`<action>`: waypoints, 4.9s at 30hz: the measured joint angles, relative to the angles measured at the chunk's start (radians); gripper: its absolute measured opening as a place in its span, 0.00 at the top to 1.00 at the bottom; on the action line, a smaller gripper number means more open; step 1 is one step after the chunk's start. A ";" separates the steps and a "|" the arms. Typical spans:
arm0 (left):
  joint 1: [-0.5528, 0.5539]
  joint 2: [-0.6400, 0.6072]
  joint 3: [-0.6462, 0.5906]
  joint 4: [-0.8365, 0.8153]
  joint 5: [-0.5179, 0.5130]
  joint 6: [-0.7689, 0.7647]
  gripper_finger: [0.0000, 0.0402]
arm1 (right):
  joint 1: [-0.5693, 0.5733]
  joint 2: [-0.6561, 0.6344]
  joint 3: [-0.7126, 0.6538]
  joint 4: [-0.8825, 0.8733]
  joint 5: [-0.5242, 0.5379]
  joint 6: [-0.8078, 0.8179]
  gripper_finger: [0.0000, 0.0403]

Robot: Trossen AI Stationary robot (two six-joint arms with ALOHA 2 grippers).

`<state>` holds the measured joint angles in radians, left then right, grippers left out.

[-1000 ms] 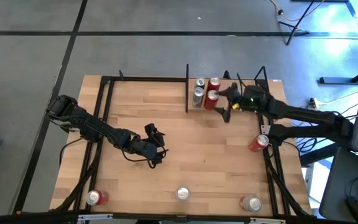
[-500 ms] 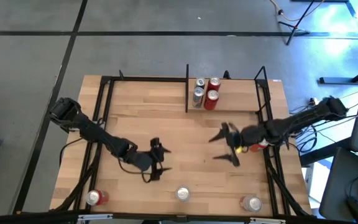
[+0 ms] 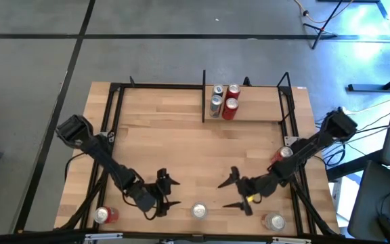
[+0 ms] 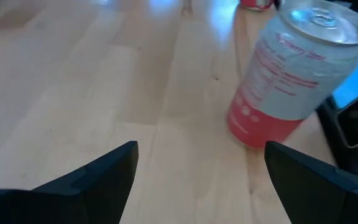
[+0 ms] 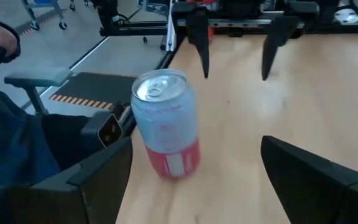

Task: Place canned beverage on shelf
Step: Put the left pink soda can on the shelf

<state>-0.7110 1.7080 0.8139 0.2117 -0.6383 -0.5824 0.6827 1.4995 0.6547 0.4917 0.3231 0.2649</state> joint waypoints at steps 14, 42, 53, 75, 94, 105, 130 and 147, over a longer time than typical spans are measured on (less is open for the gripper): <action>-0.033 0.112 -0.001 0.133 0.013 -0.063 0.16 | -0.002 0.299 0.569 -0.458 0.044 0.015 0.16; -0.091 0.113 -0.001 0.112 -0.026 -0.170 0.16 | -0.008 0.455 0.725 -0.604 0.076 0.233 0.16; -0.088 0.113 -0.001 0.112 -0.034 -0.167 0.16 | -0.008 0.511 0.725 -0.603 0.104 0.232 0.17; -0.094 0.113 -0.001 0.121 0.001 -0.115 0.16 | -0.036 0.234 0.723 -1.119 0.245 0.149 0.36; -0.074 0.113 -0.001 0.120 -0.011 -0.056 0.16 | -0.297 -0.332 0.174 -1.135 0.321 0.234 0.36; -0.007 0.112 -0.001 0.115 0.057 0.107 0.16 | -0.597 -0.658 0.047 -1.131 0.342 0.124 0.36; 0.077 0.100 -0.001 0.025 0.112 0.398 0.16 | -1.443 -0.551 -0.040 -0.750 -0.453 -0.368 0.36; 0.189 0.100 -0.001 -0.005 0.319 0.437 0.16 | -1.651 -0.377 -0.041 -0.671 -0.774 -0.562 0.36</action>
<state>-0.5217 1.8084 0.8127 0.2064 -0.3188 -0.1459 -0.9684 1.1222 0.6136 -0.1792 -0.4506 -0.2968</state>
